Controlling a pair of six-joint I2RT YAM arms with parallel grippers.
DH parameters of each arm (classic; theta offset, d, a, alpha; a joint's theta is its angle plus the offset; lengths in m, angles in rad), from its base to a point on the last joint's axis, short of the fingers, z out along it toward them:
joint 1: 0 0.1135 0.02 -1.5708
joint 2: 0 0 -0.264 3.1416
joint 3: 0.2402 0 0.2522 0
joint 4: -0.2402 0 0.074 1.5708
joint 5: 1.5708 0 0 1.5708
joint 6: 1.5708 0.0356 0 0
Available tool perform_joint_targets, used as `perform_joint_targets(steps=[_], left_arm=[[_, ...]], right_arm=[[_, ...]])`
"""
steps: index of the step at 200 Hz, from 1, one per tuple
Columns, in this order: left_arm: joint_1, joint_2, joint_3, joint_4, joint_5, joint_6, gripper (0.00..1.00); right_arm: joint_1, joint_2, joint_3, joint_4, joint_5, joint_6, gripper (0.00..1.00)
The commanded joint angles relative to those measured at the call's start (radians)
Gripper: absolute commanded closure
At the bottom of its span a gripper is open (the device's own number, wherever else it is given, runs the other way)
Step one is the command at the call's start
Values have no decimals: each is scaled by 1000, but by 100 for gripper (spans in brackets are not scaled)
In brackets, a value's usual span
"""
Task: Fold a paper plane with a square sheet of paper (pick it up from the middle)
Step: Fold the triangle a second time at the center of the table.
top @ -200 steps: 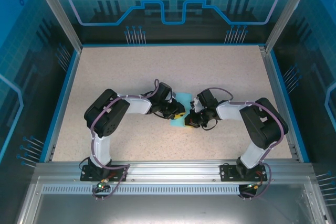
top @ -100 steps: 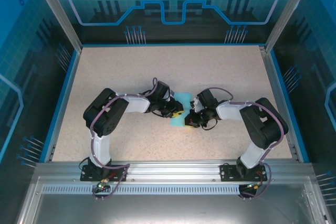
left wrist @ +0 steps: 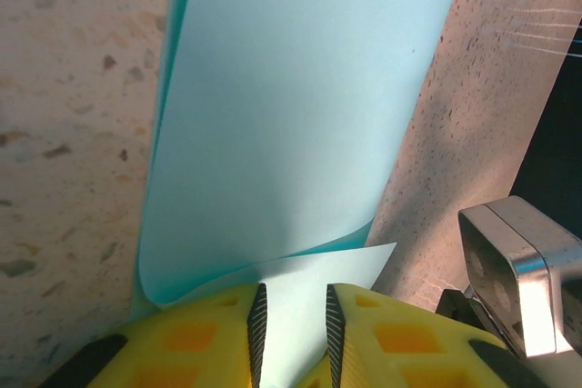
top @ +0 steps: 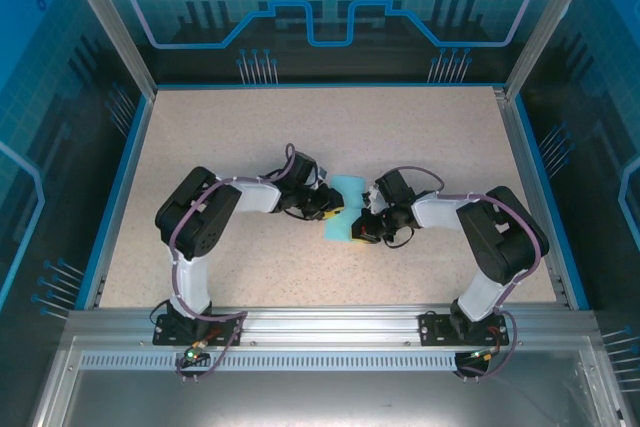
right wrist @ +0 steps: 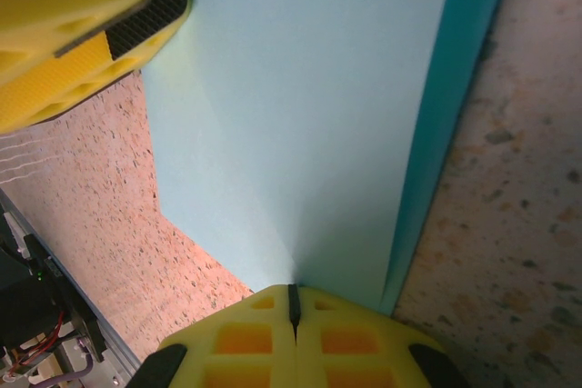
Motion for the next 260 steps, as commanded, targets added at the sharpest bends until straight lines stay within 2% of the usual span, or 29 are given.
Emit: perform_joint_targets(steps=[1,67,167,214,260], left_arm=[[51,-11,-45,-22,-162,60,73],[62,-12,-57,-31,-196,90,73],[65,-56,-11,-153,-285,178,71],[62,-161,12,-179,-247,178,67],[15,-234,12,-170,-167,159,70]], right_arm=[[-23,8,-19,-108,65,-1,98],[-25,9,-22,-104,65,3,98],[-24,5,-16,-101,52,5,97],[-22,8,-7,-97,41,6,97],[-21,12,2,-99,40,5,96]])
